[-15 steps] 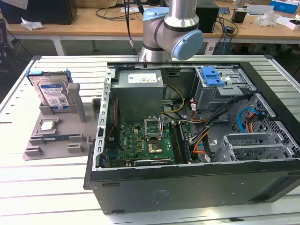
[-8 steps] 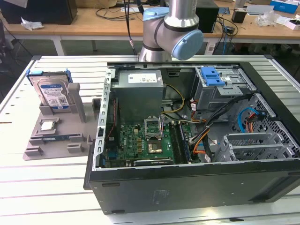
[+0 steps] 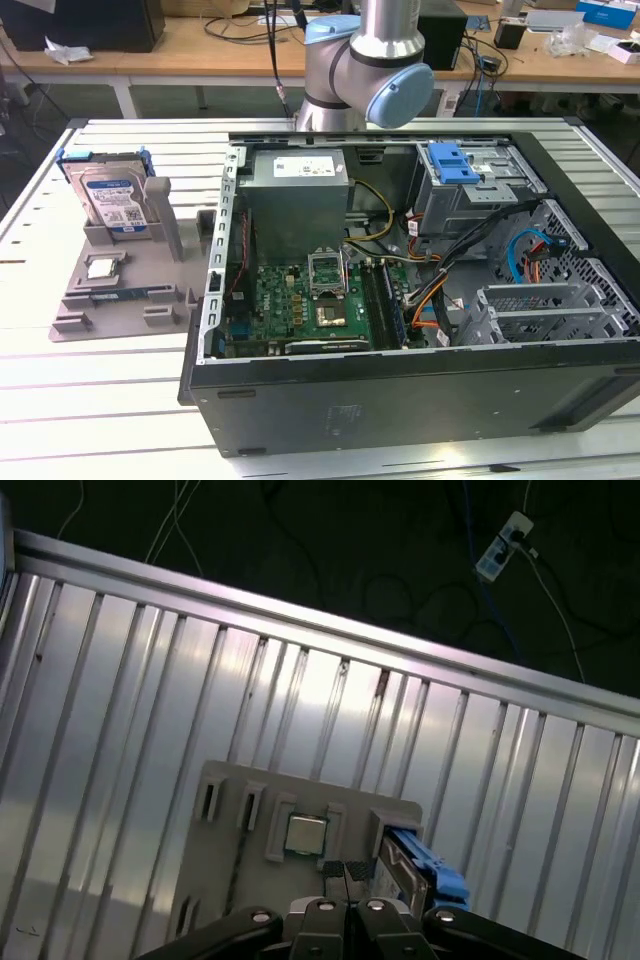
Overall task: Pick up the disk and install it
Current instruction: 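Pick up the disk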
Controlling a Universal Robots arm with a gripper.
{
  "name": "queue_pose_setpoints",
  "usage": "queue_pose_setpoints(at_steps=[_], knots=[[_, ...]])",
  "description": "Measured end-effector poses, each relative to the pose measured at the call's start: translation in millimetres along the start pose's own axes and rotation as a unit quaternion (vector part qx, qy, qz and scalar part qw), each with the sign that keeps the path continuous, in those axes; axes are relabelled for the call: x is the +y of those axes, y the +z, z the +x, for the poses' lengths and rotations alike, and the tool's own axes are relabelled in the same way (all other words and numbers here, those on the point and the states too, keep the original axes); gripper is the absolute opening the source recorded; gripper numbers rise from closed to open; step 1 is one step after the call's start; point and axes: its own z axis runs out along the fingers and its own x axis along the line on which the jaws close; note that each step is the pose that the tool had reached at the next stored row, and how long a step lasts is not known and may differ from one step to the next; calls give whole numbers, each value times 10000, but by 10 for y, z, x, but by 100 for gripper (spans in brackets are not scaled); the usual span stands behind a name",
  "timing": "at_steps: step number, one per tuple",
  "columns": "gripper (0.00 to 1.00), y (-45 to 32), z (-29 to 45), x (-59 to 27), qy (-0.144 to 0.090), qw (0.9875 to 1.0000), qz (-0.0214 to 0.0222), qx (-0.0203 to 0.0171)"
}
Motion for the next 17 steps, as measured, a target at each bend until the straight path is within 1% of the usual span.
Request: queue_pose_setpoints(at_steps=[3,7,9,16,17], knots=[[11,0,0,-1,-177,9998,-4,8],[11,0,1,-2,-450,9990,-11,19],[11,0,1,-3,-531,9986,-13,23],[11,0,1,-3,-526,9986,-12,23],[11,0,0,-3,-355,9994,-8,15]])
